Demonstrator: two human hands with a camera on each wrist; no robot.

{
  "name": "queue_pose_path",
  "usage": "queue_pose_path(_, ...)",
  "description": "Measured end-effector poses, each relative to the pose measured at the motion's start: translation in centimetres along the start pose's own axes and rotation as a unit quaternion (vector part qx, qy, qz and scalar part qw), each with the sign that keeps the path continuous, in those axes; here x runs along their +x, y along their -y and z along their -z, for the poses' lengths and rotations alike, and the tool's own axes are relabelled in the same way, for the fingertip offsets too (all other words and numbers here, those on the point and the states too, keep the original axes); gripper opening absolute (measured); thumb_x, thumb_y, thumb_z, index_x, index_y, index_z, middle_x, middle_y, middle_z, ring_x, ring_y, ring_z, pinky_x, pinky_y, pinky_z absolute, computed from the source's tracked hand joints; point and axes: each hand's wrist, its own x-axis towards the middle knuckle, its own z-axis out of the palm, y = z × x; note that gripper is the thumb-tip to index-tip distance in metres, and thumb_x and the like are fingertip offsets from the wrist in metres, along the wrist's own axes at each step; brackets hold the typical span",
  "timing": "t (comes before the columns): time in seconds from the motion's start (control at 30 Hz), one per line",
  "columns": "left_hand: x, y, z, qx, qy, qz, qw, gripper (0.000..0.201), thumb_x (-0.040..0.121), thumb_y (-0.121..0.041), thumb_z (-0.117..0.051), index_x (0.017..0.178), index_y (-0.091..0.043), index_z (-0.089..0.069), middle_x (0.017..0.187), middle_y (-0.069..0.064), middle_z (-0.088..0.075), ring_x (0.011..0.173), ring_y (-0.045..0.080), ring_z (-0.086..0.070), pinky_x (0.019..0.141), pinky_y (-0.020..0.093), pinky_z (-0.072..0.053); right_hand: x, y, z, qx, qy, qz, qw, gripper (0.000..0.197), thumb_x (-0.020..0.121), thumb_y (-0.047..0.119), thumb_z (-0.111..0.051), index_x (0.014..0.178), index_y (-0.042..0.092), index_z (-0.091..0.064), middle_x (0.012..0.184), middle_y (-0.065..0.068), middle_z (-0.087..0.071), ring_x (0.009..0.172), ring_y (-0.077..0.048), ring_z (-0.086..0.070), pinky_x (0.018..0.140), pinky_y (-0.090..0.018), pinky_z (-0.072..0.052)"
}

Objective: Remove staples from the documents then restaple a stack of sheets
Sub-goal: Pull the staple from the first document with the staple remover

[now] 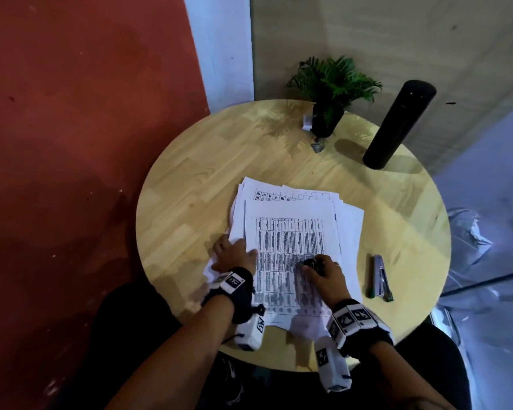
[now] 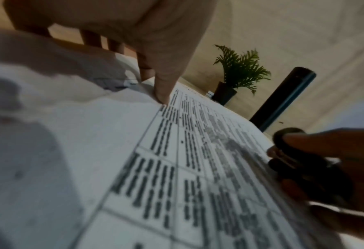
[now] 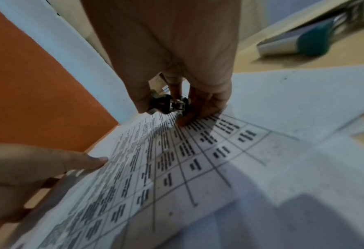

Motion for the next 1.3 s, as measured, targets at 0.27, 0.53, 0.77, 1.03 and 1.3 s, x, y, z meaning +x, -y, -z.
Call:
queue_pose_path(0.27, 1.1, 0.3, 1.7, -0.014, -0.041, -0.036, 0.998, 0.007, 0.081, -0.02, -0.068, 0.087, -0.02, -0.069, 0.121, -0.001, -0.042, 0.119, 0.029, -0.037, 0.097, 0.038, -0.034, -0.6, 0.5, 1.9, 0.012, 0.04, 0.002, 0.999, 0.046, 0.086, 0.027, -0.065, 0.125, 0.006, -0.05, 0.12, -0.018, -0.057, 0.109, -0.03, -0.055, 0.089, -0.033, -0.045)
queue_pose_path(0.53, -1.2, -1.2, 3.9, -0.203, -0.072, -0.237, 0.947, 0.014, 0.087, 0.007, -0.056, 0.08, -0.006, -0.054, 0.075, 0.01, -0.054, 0.077, 0.015, -0.048, 0.061, 0.022, -0.029, -1.0, 6.6, 7.1, 0.061, -0.013, 0.119, 0.991, 0.043, 0.073, 0.024, -0.078, 0.108, 0.007, -0.06, 0.106, -0.012, -0.048, 0.093, -0.018, -0.05, 0.081, -0.024, -0.04)
queue_pose_path(0.77, -3.4, -2.8, 11.6, -0.274, -0.17, -0.35, 0.88, 0.003, 0.086, -0.005, -0.06, 0.083, -0.004, -0.062, 0.078, 0.005, -0.058, 0.067, 0.0, -0.047, 0.066, 0.005, -0.034, -1.1, 17.0, 15.3, -0.132, -0.011, 0.276, 0.952, 0.052, 0.068, 0.012, -0.082, 0.116, 0.007, -0.061, 0.154, -0.014, -0.008, 0.104, -0.022, -0.058, 0.085, -0.022, -0.042)
queue_pose_path(1.03, -6.7, -2.9, 18.9, -0.277, -0.25, -0.438, 0.817, 0.007, 0.081, -0.038, -0.05, 0.08, -0.034, -0.055, 0.081, -0.011, -0.055, 0.079, -0.014, -0.05, 0.063, 0.004, -0.034, -4.4, 25.5, 22.1, -0.282, 0.004, 0.36, 0.889, 0.05, 0.064, 0.016, -0.085, 0.11, 0.011, -0.066, 0.135, -0.015, -0.046, 0.125, -0.027, -0.045, 0.088, -0.029, -0.042)
queue_pose_path(1.3, -7.6, -3.9, 21.5, -0.32, -0.199, -0.422, 0.825, 0.044, 0.06, -0.063, -0.065, 0.098, -0.049, -0.049, 0.1, -0.027, -0.057, 0.098, -0.006, -0.049, 0.077, 0.017, -0.036, -9.2, 28.9, 23.9, -0.265, 0.041, 0.407, 0.873, 0.046, 0.058, 0.011, -0.087, 0.098, 0.004, -0.068, 0.087, -0.008, -0.062, 0.078, -0.024, -0.058, 0.074, -0.038, -0.049)
